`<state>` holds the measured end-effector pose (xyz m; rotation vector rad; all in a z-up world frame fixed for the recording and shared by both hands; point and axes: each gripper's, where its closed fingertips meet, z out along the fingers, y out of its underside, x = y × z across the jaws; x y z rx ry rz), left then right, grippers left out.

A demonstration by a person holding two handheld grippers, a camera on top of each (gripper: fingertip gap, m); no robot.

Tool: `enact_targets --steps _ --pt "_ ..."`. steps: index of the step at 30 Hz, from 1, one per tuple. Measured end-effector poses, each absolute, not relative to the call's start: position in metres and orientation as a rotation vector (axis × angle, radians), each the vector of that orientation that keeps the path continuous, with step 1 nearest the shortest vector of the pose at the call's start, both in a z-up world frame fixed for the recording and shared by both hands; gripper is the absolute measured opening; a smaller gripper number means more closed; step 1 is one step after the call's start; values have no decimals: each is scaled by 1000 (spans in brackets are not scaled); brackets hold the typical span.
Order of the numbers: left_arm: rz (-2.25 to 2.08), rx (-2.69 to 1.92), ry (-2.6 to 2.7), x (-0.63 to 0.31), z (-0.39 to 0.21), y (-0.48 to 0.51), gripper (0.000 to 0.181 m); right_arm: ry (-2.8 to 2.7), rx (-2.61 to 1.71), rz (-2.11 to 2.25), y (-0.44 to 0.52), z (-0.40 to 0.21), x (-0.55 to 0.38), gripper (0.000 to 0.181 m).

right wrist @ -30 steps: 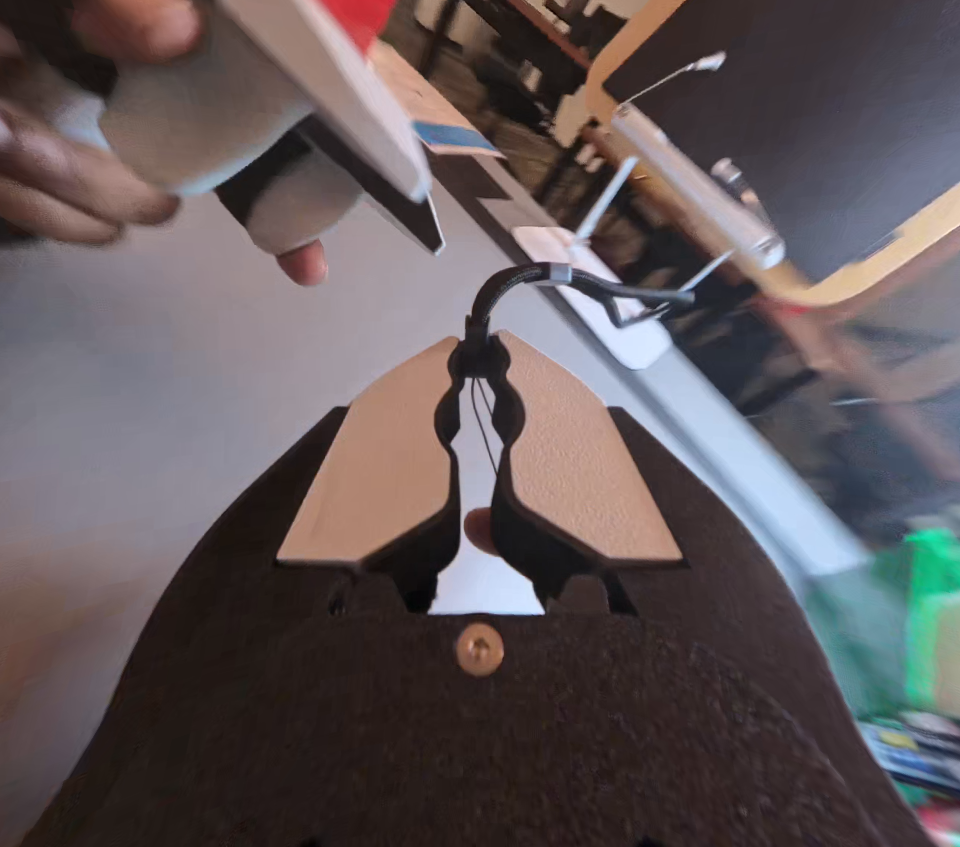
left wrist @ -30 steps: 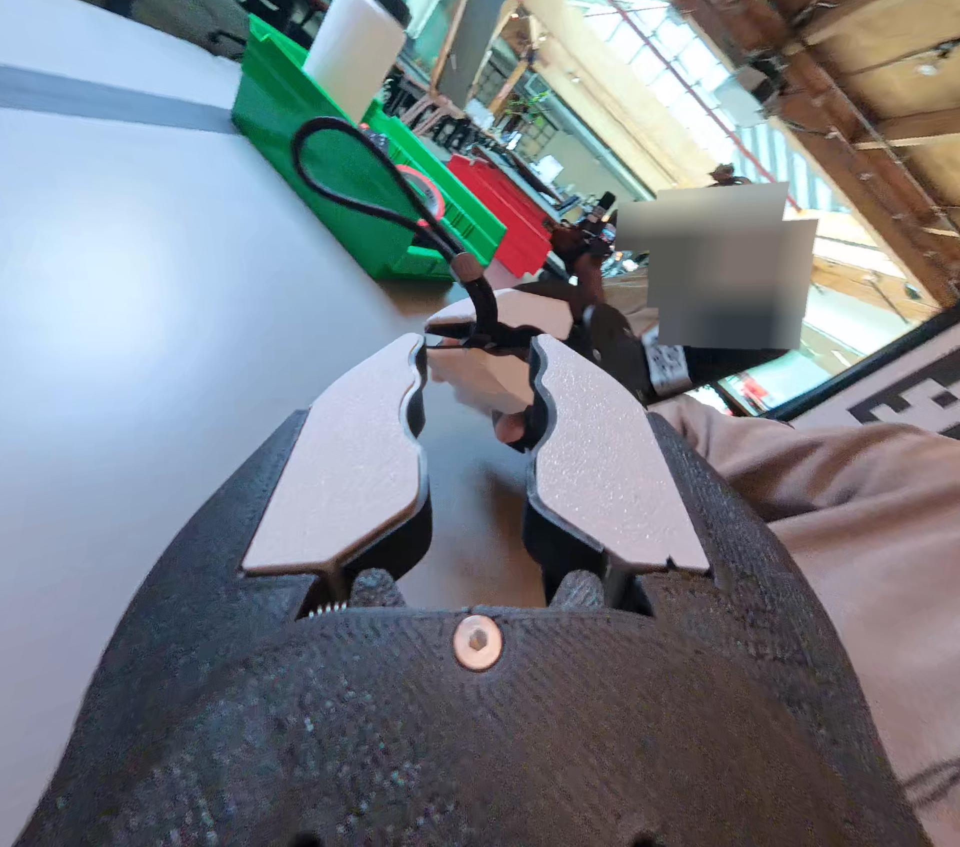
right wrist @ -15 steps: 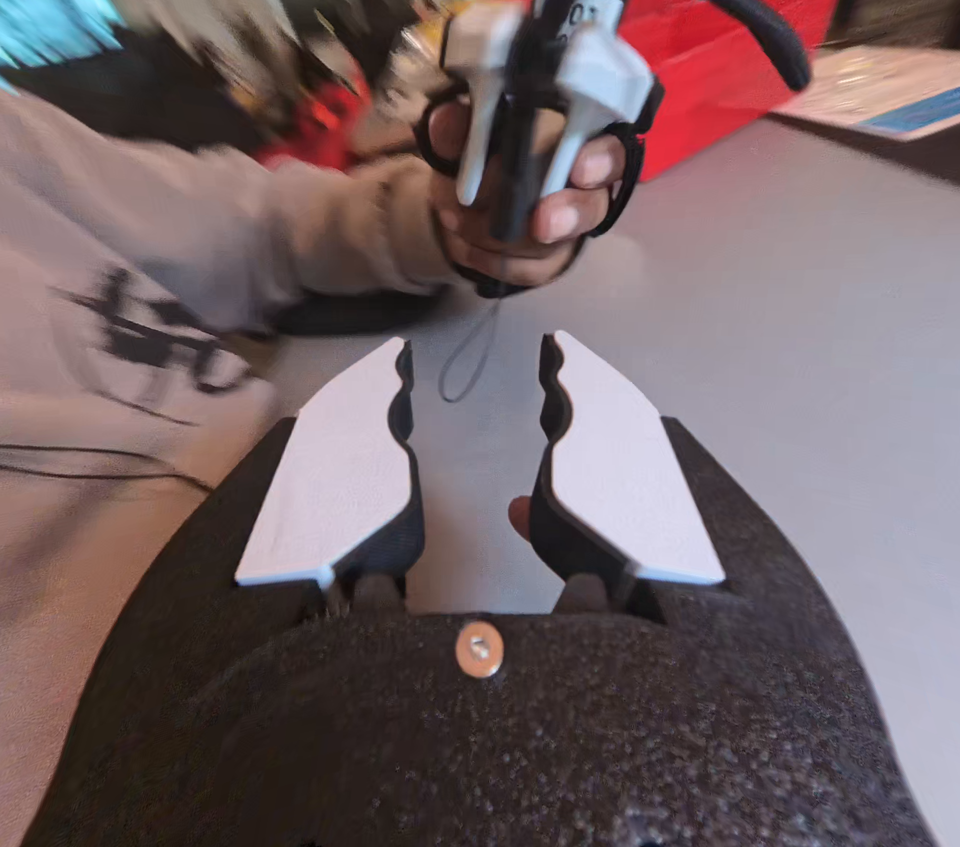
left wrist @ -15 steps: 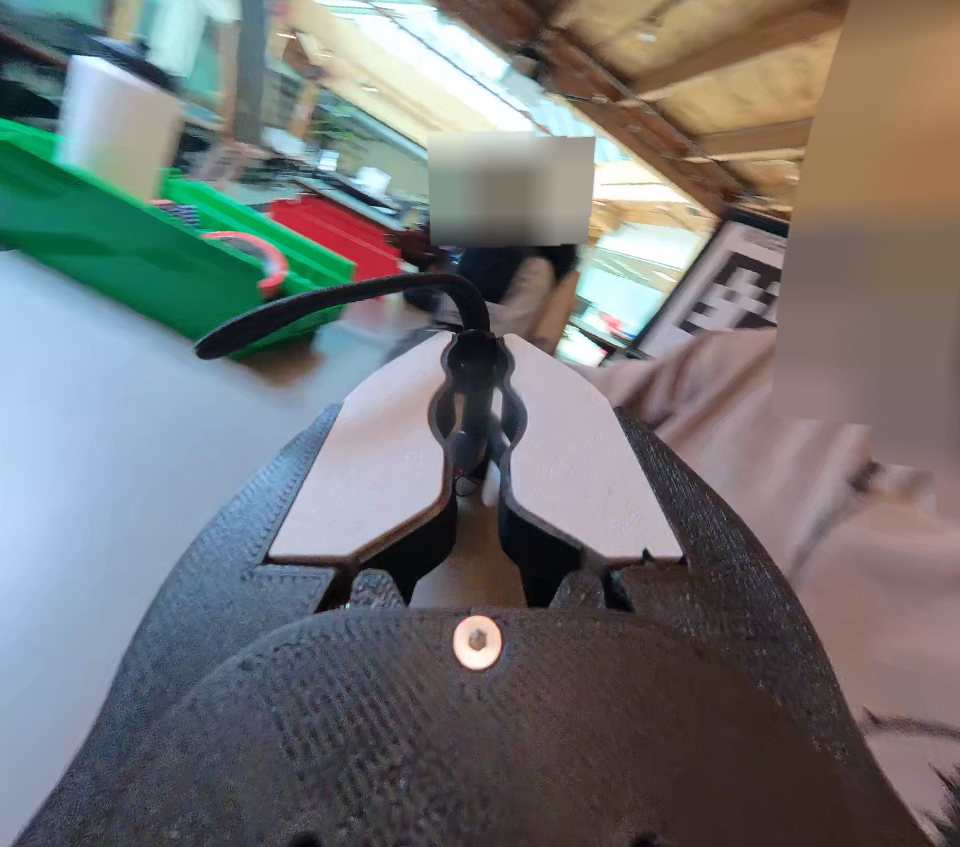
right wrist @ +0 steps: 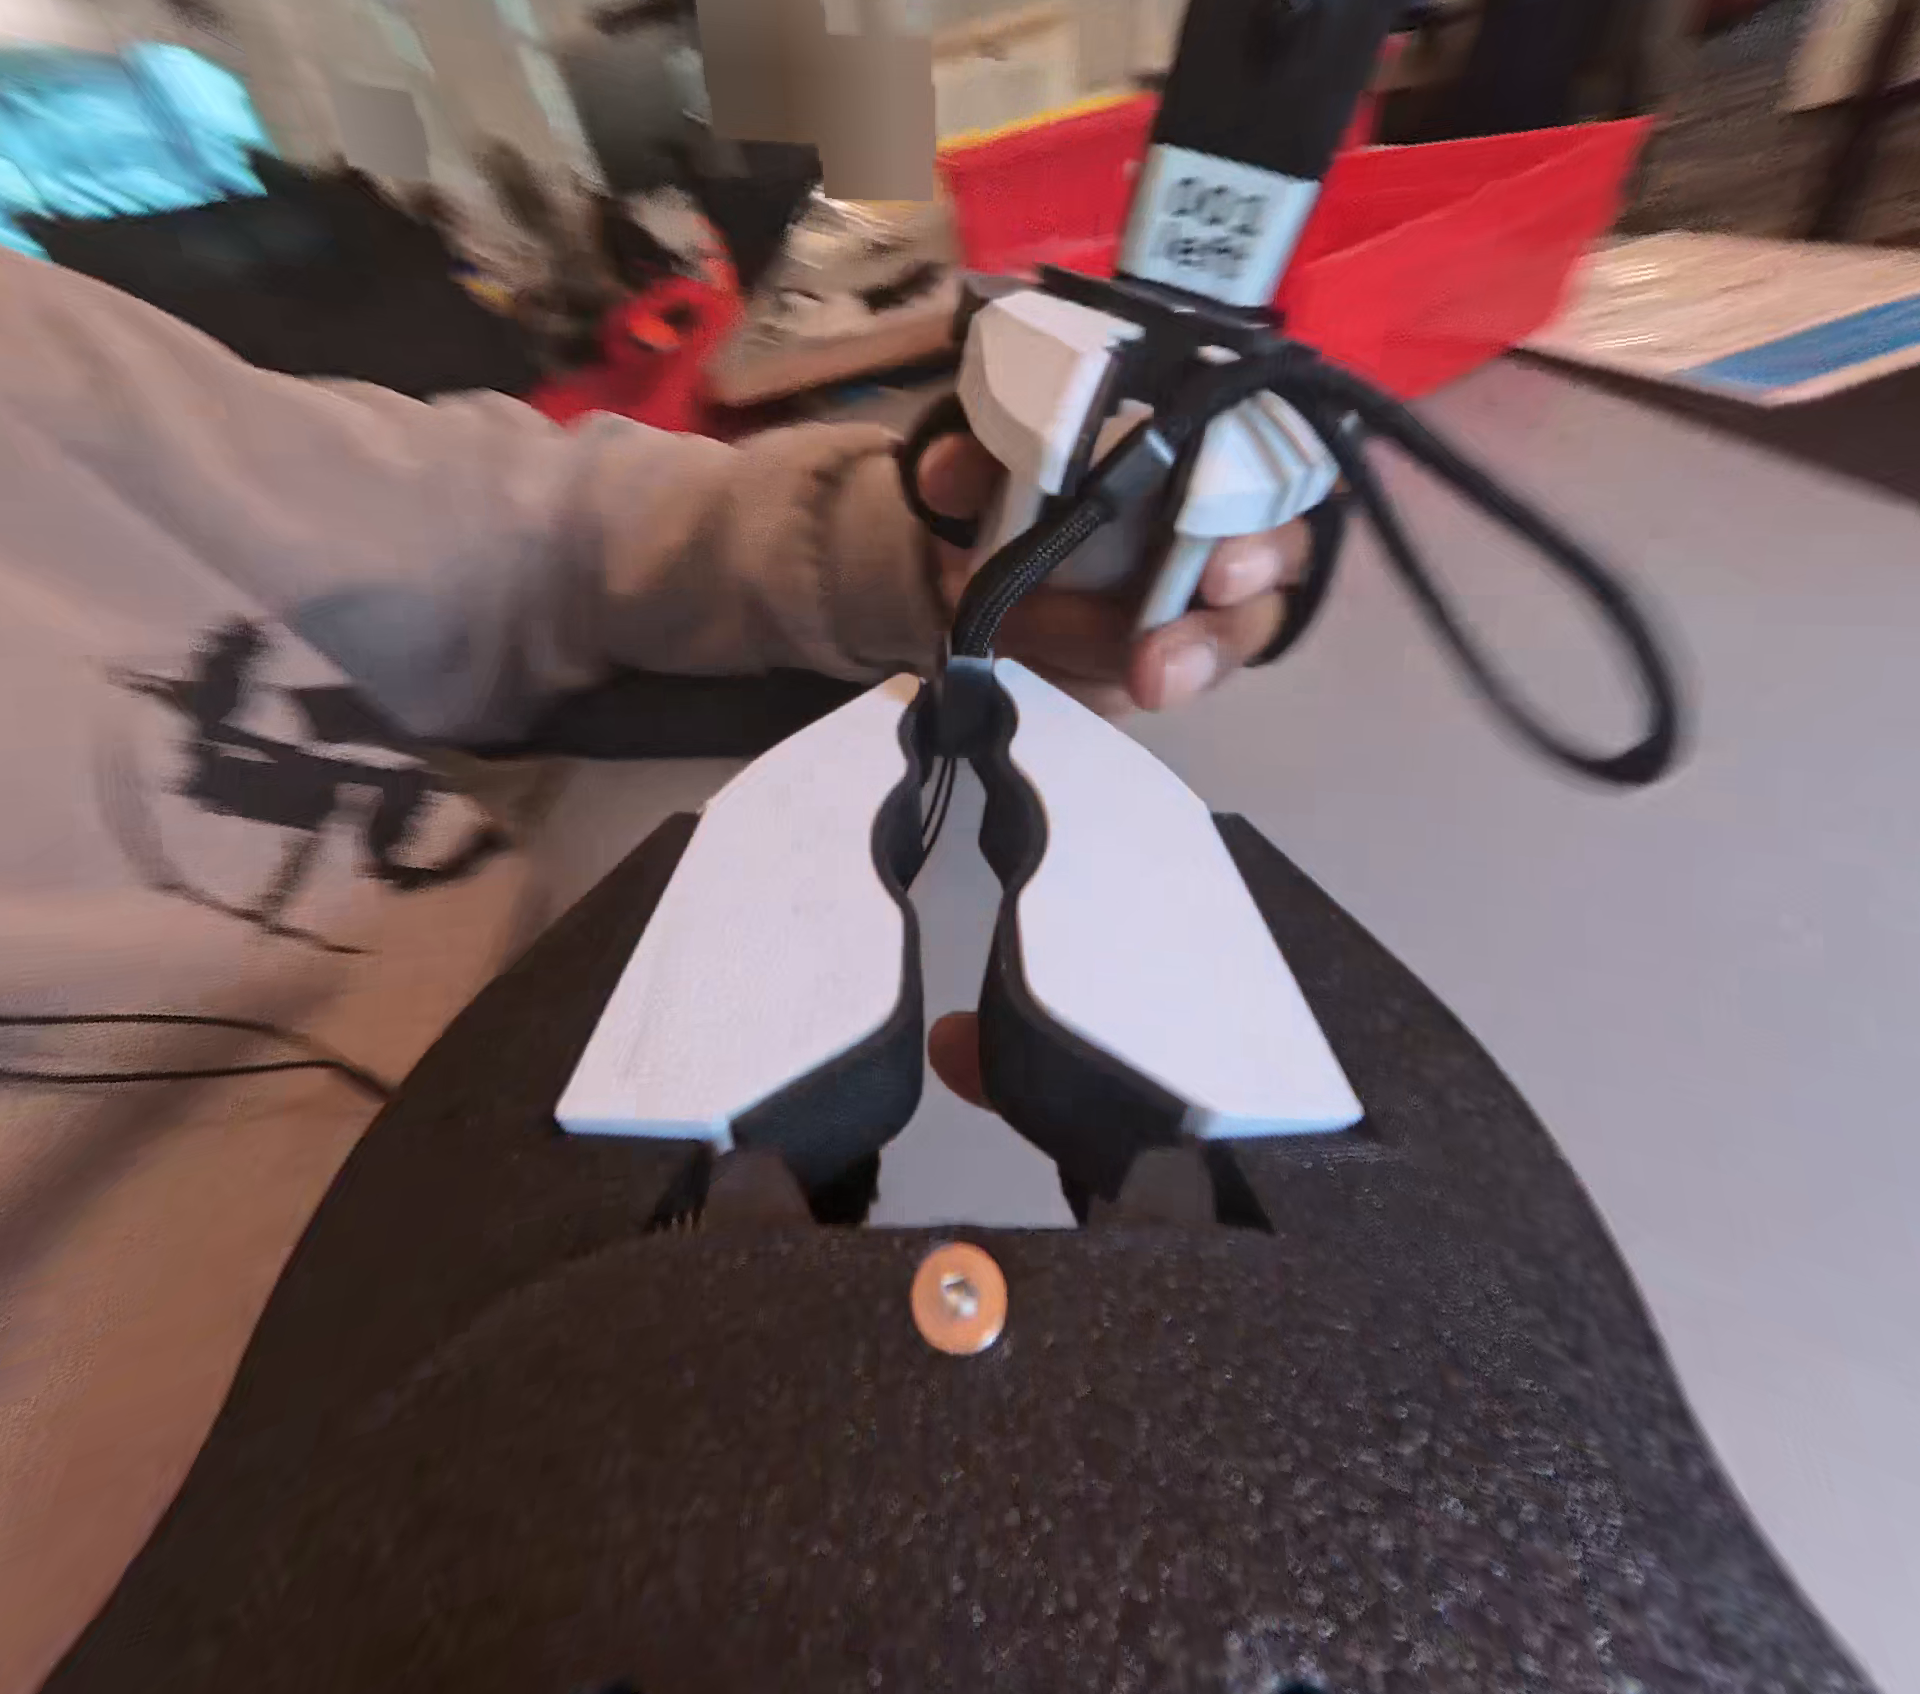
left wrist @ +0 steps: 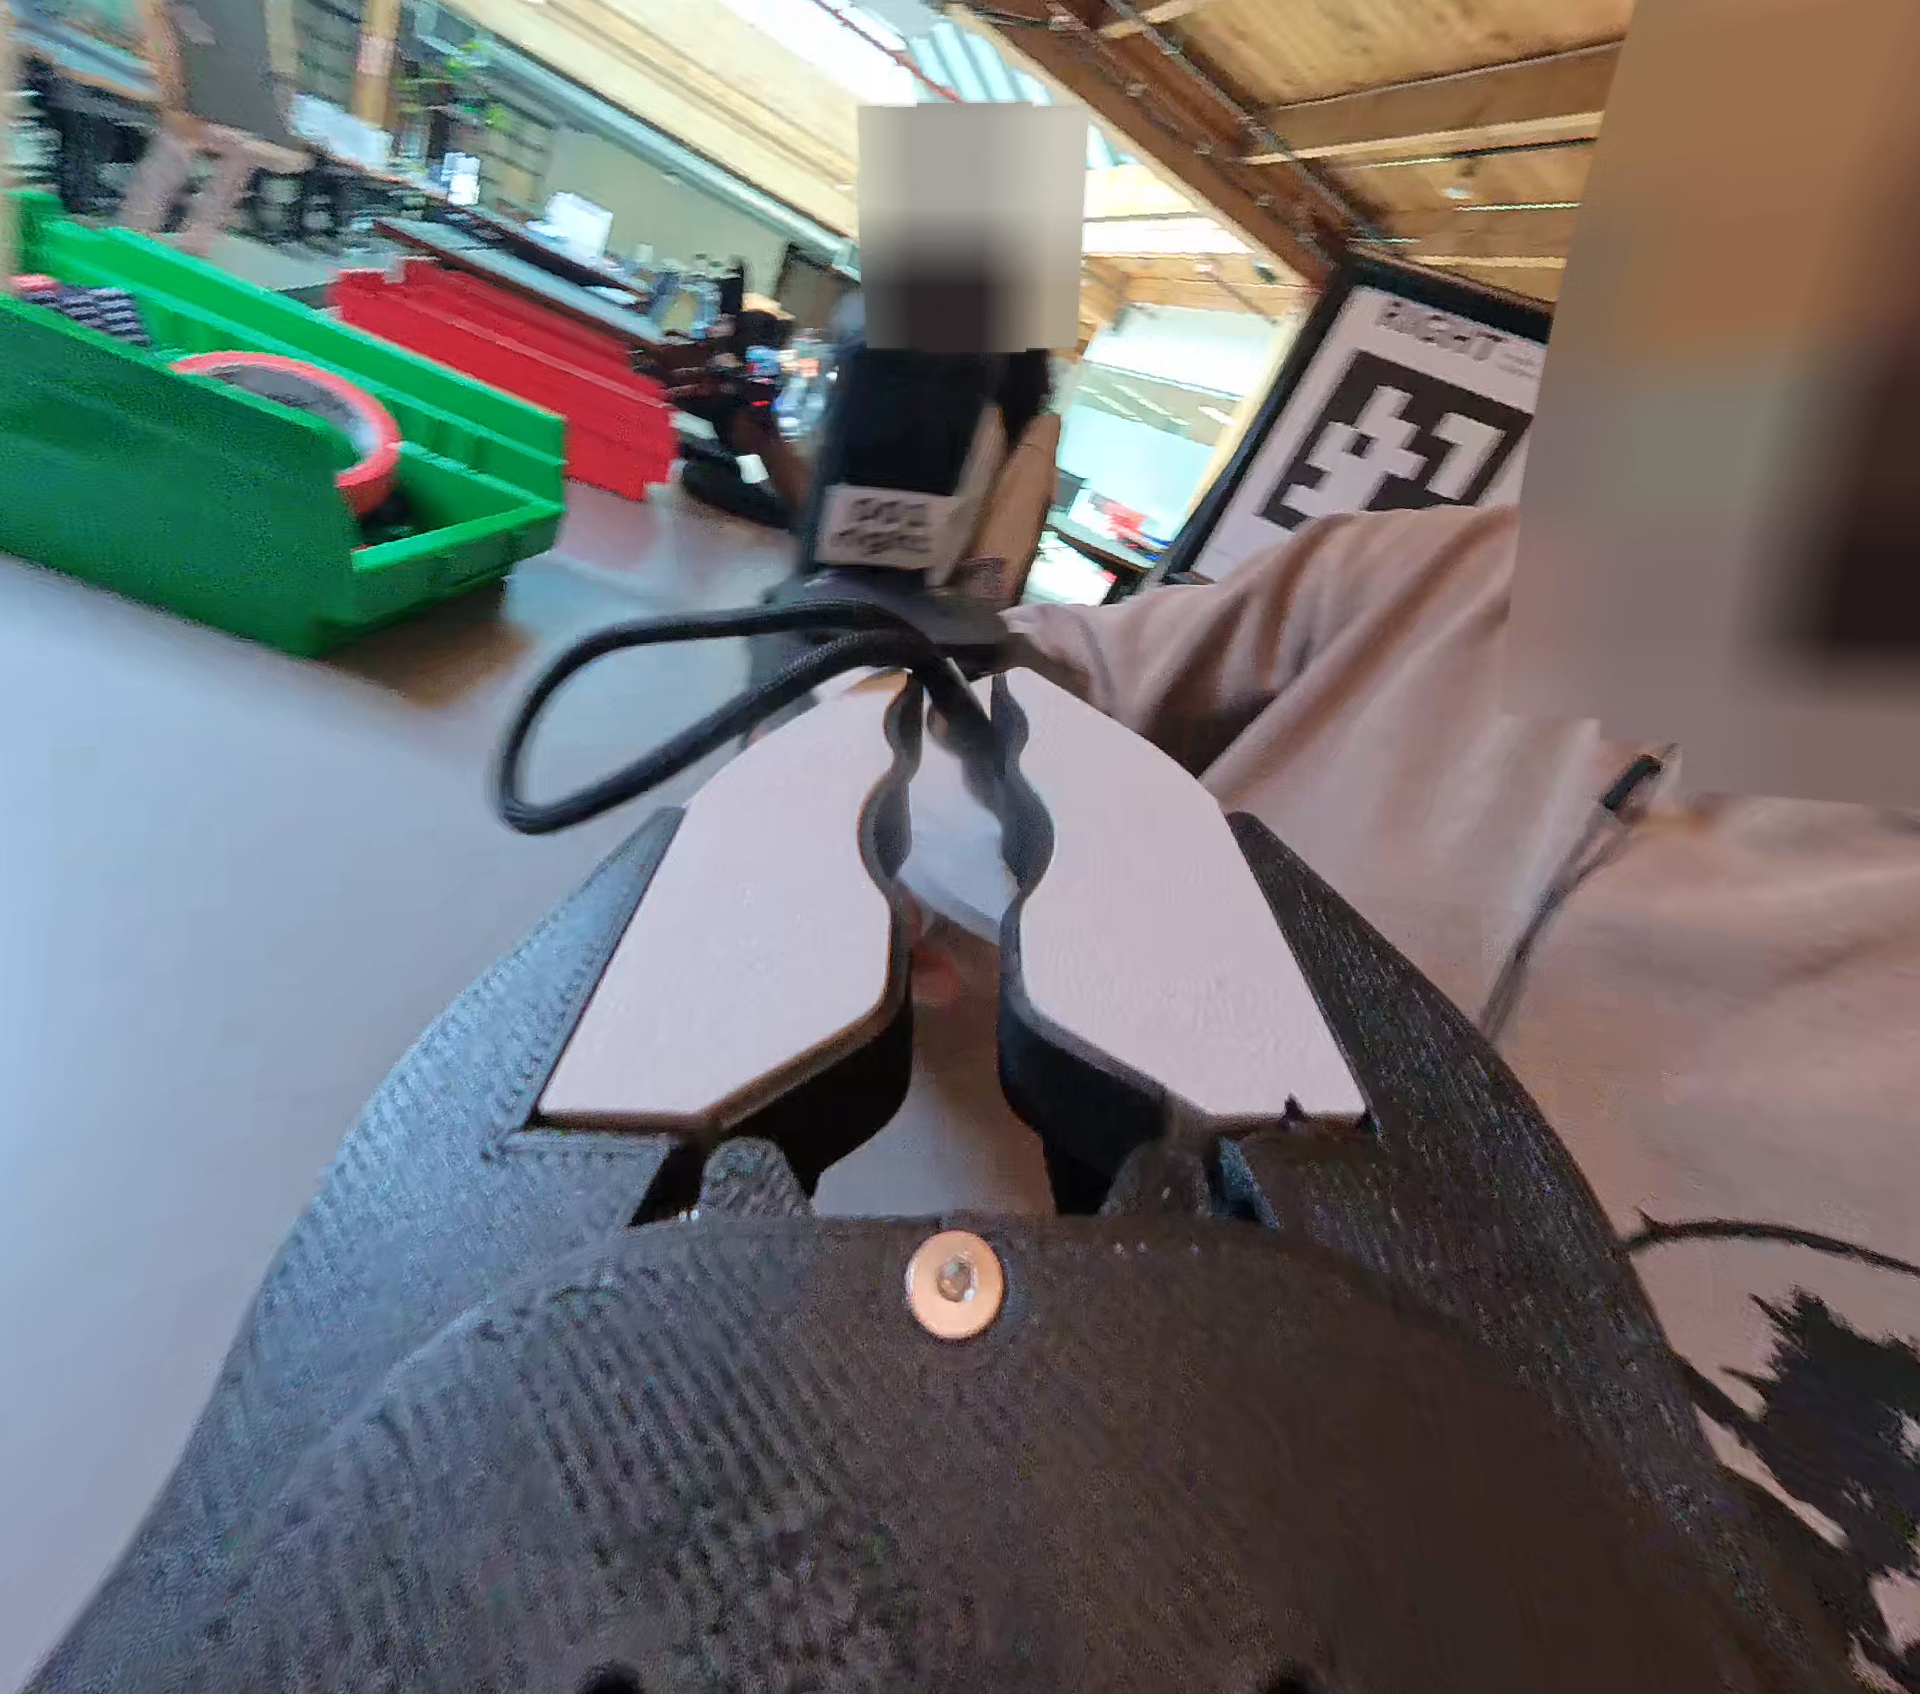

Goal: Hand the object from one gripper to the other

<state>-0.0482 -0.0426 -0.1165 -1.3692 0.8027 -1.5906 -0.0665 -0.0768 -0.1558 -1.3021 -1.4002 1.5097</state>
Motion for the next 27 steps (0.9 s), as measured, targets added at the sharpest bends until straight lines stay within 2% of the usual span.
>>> enact_targets --steps 8,13,16,18,22,24,27 --pt "-1400 -1685 507 -61 -148 -3 26 -1372 -1167 243 19 -170 -39 6" --pt "-1273 -1712 493 -45 -150 -1 37 -1508 -1073 -149 22 -198 -46 7" --pt "-1059 -1802 582 -43 -170 5 13 -1567 -1062 -97 7 -207 -57 7" --pt "-1049 -1779 630 -46 -165 2 13 -1596 -1086 79 -8 -207 -61 9" --pt "-1141 -1686 729 -54 -148 -9 12 -1697 -1243 840 -56 -205 -59 34" --pt "-1099 -1752 805 -60 -160 -11 13 -1706 -1208 1122 -71 -187 -46 47" --pt "-810 -1928 929 -75 -194 -4 13 -1672 -1116 994 -55 -166 -31 35"
